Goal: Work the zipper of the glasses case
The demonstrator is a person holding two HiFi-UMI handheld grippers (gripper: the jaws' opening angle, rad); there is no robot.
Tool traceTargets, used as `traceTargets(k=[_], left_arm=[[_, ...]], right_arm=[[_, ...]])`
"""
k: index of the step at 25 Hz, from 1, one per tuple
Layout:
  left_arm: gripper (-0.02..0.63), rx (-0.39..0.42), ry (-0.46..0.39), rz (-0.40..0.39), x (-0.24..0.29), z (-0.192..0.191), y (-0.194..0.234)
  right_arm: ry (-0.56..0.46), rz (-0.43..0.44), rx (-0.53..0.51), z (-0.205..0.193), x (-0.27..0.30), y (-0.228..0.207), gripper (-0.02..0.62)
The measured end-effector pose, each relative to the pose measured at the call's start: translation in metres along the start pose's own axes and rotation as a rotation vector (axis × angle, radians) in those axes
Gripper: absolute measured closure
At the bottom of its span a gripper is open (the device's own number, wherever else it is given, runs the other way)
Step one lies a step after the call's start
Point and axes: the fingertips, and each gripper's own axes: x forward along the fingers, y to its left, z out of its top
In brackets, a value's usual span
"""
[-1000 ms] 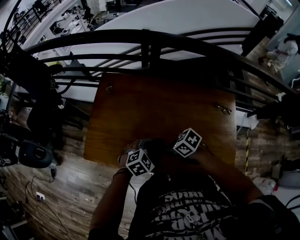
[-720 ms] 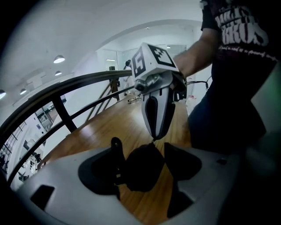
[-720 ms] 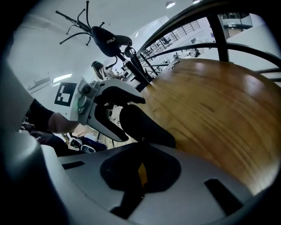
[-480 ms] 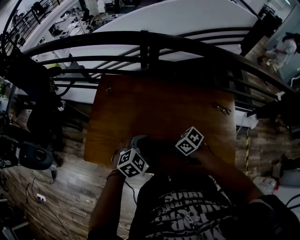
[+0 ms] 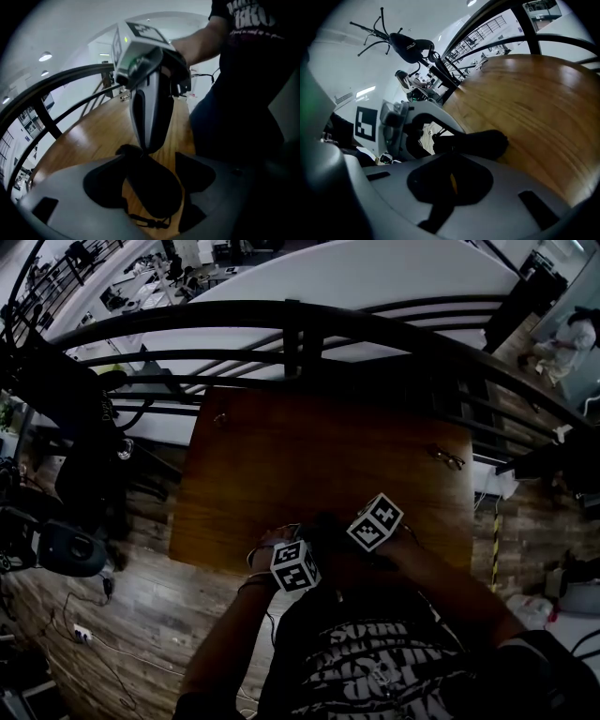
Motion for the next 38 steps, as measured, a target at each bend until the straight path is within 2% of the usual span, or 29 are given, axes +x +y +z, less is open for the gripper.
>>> traceTargets(k=[3,9,11,16,23,27,31,34,38], left_arm=[[0.282,-0.017,0.055,-0.018,0.026,-0.012,-0.005],[0.279,-0.062,0.146,0.006,0.053,-0.036,-0.002],[0.31,-0.048,0.156,0.0,0.056,-0.042,-0.004],[0.339,-0.063,0.131,-0.025,0.06,-0.047,-0.009],[0.34,-0.103,0.121,-0.033,0.065,-0.049,-0.01],[0.342,-0.114,0.121,-0.031,0.061,-0.054,-0.009],[0.342,-0.11,0.13,-0.047,0.06,-0.057,-0.015],[0.339,-0.125,0.116,-0.079,0.057,-0.051,-0.021],[0.331,-0.098,0.048,-0.019,0.043,-0.02,-0.01]], right_arm=[[0.023,-0.004,0.0,-0.004,0.007,0.0,0.597],[0.035,0.017,0.017,-0.01,0.014,0.002,0.597],[0.041,0.011,0.016,-0.013,0.016,0.0,0.597],[0.059,-0.028,-0.011,-0.019,0.018,-0.009,0.597],[0.073,-0.077,-0.03,-0.026,0.006,-0.028,0.597],[0.077,-0.118,-0.005,-0.035,-0.009,-0.047,0.597],[0.053,-0.097,0.042,-0.042,-0.012,-0.052,0.597],[0.05,-0.087,0.039,-0.044,-0.01,-0.046,0.597],[0.023,-0.04,0.045,-0.039,-0.011,-0.033,0.597]])
